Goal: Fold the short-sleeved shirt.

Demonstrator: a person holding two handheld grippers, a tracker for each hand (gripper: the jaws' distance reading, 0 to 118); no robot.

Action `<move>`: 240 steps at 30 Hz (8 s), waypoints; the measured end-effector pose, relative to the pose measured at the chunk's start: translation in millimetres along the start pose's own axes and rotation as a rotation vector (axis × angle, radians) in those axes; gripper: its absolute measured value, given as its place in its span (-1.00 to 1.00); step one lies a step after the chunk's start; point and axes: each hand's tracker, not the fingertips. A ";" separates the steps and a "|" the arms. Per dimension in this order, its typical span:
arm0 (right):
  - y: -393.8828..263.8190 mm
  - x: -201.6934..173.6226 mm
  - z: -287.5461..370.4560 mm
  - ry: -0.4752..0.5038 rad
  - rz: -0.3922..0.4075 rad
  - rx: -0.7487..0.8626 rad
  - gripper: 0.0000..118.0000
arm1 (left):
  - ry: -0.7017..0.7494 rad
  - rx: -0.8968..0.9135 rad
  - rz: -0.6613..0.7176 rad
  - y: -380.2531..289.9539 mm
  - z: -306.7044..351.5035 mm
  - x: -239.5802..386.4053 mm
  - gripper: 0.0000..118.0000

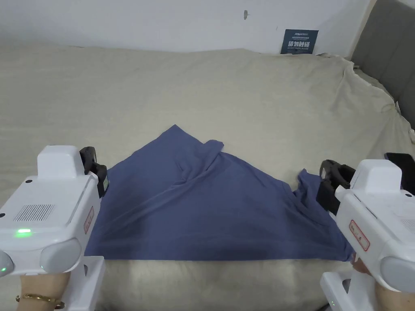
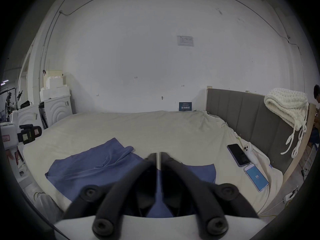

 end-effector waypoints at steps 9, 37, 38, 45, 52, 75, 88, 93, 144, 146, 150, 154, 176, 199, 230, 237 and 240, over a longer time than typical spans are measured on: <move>0.5 -3.3 -2.8 0.010 -0.027 0.003 -1.00 | -0.009 0.004 0.036 1.4 3.9 -0.7 -1.00; 20.7 -9.5 -51.9 0.009 -0.012 -0.041 -1.00 | -0.235 -0.250 0.057 75.8 -191.3 36.7 1.00; 21.5 -8.7 -55.8 0.007 -0.014 -0.043 -1.00 | -0.243 -0.263 0.066 77.0 -205.9 39.1 1.00; 23.2 -0.8 -88.8 -0.020 0.000 -0.073 -1.00 | -0.238 -0.444 -0.074 70.4 -313.8 71.3 1.00; 5.9 6.9 -110.2 -0.049 -0.005 -0.141 -1.00 | -0.215 -0.651 -0.103 41.7 -408.6 101.7 0.75; 27.8 2.7 -78.1 -0.131 0.000 -0.202 -1.00 | -0.215 -0.794 -0.138 7.3 -453.0 132.7 -1.00; 33.2 41.8 -100.9 -0.220 -0.116 -0.513 -0.93 | -0.219 -0.572 -0.073 60.6 -388.7 114.1 -1.00; 7.9 77.3 -134.9 -0.222 -0.287 -0.756 0.57 | -0.215 -0.560 -0.076 65.2 -373.3 112.7 -1.00; 94.6 156.7 -129.5 -0.139 -0.338 -0.531 -0.97 | -0.099 -0.356 0.024 154.7 -289.1 48.2 -1.00; 118.5 155.3 -125.2 -0.122 -0.328 -0.480 -0.97 | -0.078 -0.306 0.050 181.2 -268.1 29.0 -1.00; 173.8 145.9 -109.0 -0.088 -0.281 -0.361 -0.97 | -0.043 -0.195 0.101 230.2 -222.4 -8.6 -1.00; 228.7 133.0 -86.9 -0.053 -0.239 -0.256 -0.97 | -0.003 -0.097 0.116 270.0 -169.5 -36.9 -1.00; 355.6 58.8 13.6 0.022 -0.132 -0.033 -0.97 | 0.081 0.152 0.189 352.7 3.0 -106.0 -1.00; 473.1 57.1 -155.6 -0.215 -0.053 0.028 -0.97 | 0.201 0.124 0.037 378.1 -140.3 -81.8 -1.00; 362.2 56.6 -380.8 -0.256 -0.062 -0.042 -0.97 | 0.269 -0.060 -0.005 278.6 -437.3 -35.1 -1.00; 224.6 78.5 -363.1 -0.220 -0.216 -0.251 -0.97 | 0.217 -0.267 0.049 159.7 -401.2 -33.5 -1.00; 165.0 85.5 -347.5 -0.218 -0.223 -0.336 -0.97 | 0.197 -0.358 0.036 109.3 -370.4 -30.6 -1.00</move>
